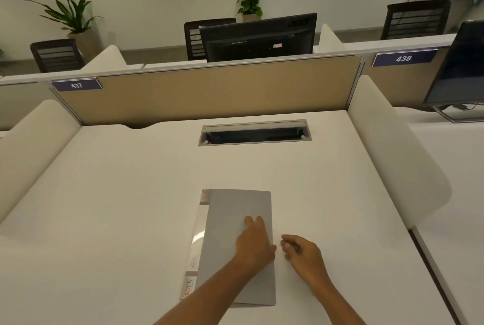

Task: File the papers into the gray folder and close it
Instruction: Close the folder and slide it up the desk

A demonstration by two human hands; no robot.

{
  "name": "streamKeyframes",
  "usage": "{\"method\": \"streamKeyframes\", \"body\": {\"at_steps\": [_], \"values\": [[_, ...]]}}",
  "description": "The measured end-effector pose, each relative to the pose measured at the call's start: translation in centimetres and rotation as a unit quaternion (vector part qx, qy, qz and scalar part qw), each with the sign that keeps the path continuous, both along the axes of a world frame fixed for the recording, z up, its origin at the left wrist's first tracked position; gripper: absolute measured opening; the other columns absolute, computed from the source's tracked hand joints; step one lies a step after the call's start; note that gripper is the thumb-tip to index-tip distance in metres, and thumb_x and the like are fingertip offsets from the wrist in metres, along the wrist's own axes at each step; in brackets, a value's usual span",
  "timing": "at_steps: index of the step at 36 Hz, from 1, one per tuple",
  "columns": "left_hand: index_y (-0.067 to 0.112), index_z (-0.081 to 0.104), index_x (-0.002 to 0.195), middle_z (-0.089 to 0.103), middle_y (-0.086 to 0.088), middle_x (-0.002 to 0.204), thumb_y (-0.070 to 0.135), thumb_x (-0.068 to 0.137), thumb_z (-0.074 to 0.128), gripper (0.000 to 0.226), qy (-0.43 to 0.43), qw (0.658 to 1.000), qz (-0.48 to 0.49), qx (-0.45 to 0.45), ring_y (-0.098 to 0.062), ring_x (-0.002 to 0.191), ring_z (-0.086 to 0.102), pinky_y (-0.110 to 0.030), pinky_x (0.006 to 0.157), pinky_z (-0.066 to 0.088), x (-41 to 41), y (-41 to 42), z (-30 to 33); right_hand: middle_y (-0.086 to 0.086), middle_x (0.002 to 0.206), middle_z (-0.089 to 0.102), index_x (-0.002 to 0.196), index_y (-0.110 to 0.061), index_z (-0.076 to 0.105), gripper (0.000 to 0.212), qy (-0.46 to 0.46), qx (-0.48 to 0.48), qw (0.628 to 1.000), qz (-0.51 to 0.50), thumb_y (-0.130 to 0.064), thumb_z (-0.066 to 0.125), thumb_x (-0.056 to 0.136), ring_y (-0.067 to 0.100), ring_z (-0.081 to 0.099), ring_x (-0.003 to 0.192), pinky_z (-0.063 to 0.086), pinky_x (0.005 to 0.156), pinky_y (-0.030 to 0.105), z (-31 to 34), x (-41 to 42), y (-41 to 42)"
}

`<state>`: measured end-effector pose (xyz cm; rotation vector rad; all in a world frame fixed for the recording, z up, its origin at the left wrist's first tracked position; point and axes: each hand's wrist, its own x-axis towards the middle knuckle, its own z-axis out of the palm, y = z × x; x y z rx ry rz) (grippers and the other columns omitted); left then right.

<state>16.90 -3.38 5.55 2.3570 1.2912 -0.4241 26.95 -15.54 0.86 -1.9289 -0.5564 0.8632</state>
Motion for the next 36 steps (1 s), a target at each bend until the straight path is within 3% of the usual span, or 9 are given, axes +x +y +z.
{"method": "streamKeyframes", "body": {"at_steps": [2,5,11,19,24,28,31,33,36], "values": [[0.019,0.014,0.165,0.007,-0.012,0.173,0.055,0.095,0.063,0.093,-0.046,0.999,0.025,-0.004,-0.031,0.137,0.056,-0.042,0.111,0.050,-1.8,1.3,-0.2,-0.005,0.111,0.076,0.123,-0.018,0.074,0.026,-0.008,-0.008,1.000,0.001,-0.022,0.067,0.098,0.013,0.073,0.099,0.060,0.093,0.032,0.0,-0.2,0.2],[0.021,0.017,0.164,0.011,-0.007,0.174,0.059,0.096,0.059,0.089,-0.098,0.992,0.071,0.017,-0.029,0.146,0.048,-0.044,0.115,0.047,-5.4,3.4,-0.2,-0.001,0.116,0.075,0.124,-0.016,0.073,0.027,-0.035,-0.013,0.999,0.005,-0.021,0.066,0.098,0.014,0.070,0.103,0.060,0.095,0.032,0.0,-0.5,0.5],[0.017,0.026,0.162,0.023,-0.011,0.169,0.058,0.097,0.057,0.083,-0.094,0.981,0.155,0.073,-0.032,0.151,0.036,-0.048,0.114,0.044,-12.5,6.5,-0.3,0.003,0.123,0.074,0.129,-0.011,0.070,0.032,-0.051,-0.015,0.999,0.007,-0.017,0.065,0.098,0.021,0.069,0.113,0.055,0.103,0.033,-0.2,-1.3,1.3],[0.012,0.037,0.157,0.048,-0.013,0.153,0.049,0.096,0.067,0.078,-0.148,0.951,0.271,-0.003,-0.035,0.145,0.041,-0.048,0.116,0.040,-17.0,7.2,-1.9,0.003,0.125,0.073,0.130,-0.011,0.069,0.034,-0.067,-0.022,0.997,0.009,-0.015,0.063,0.097,0.021,0.068,0.114,0.053,0.101,0.027,-0.2,-2.5,2.5],[0.008,0.054,0.145,0.068,-0.011,0.127,0.040,0.097,0.069,0.061,-0.203,0.924,0.321,-0.031,-0.033,0.126,0.059,-0.046,0.110,0.049,-17.3,7.5,-2.9,0.001,0.119,0.075,0.125,-0.013,0.073,0.032,-0.059,-0.028,0.998,-0.002,-0.012,0.066,0.094,0.019,0.070,0.107,0.055,0.099,0.030,0.0,-2.8,2.8],[0.005,0.071,0.121,0.072,-0.014,0.096,0.028,0.097,0.071,0.033,-0.249,0.909,0.327,-0.068,-0.023,0.088,0.067,-0.045,0.092,0.058,-17.1,7.8,-2.9,-0.002,0.113,0.076,0.123,-0.015,0.073,0.031,-0.034,-0.026,0.999,-0.026,-0.015,0.072,0.091,0.015,0.071,0.100,0.054,0.089,0.022,0.3,-3.0,2.9],[0.009,0.070,0.124,0.071,-0.005,0.100,0.027,0.093,0.075,0.036,-0.280,0.887,0.354,-0.102,-0.020,0.092,0.068,-0.037,0.091,0.056,-17.2,7.8,-2.7,-0.002,0.112,0.075,0.123,-0.016,0.072,0.032,-0.004,-0.023,0.999,-0.048,-0.016,0.073,0.091,0.014,0.070,0.100,0.056,0.088,0.024,0.4,-3.1,2.9],[0.011,0.070,0.124,0.070,-0.004,0.106,0.027,0.091,0.079,0.038,-0.305,0.866,0.375,-0.132,-0.023,0.098,0.070,-0.040,0.094,0.058,-17.5,8.0,-2.8,-0.004,0.110,0.075,0.121,-0.016,0.072,0.031,0.017,-0.019,0.997,-0.067,-0.015,0.075,0.090,0.011,0.071,0.099,0.054,0.080,0.018,0.6,-3.2,2.9],[0.013,0.074,0.116,0.073,-0.003,0.103,0.022,0.088,0.084,0.031,-0.355,0.827,0.400,-0.173,-0.016,0.089,0.072,-0.026,0.075,0.058,-18.1,8.3,-2.9,-0.004,0.108,0.075,0.119,-0.017,0.072,0.031,0.042,-0.017,0.995,-0.090,-0.014,0.077,0.089,0.010,0.071,0.098,0.052,0.077,0.016,0.5,-3.2,2.9]]}}
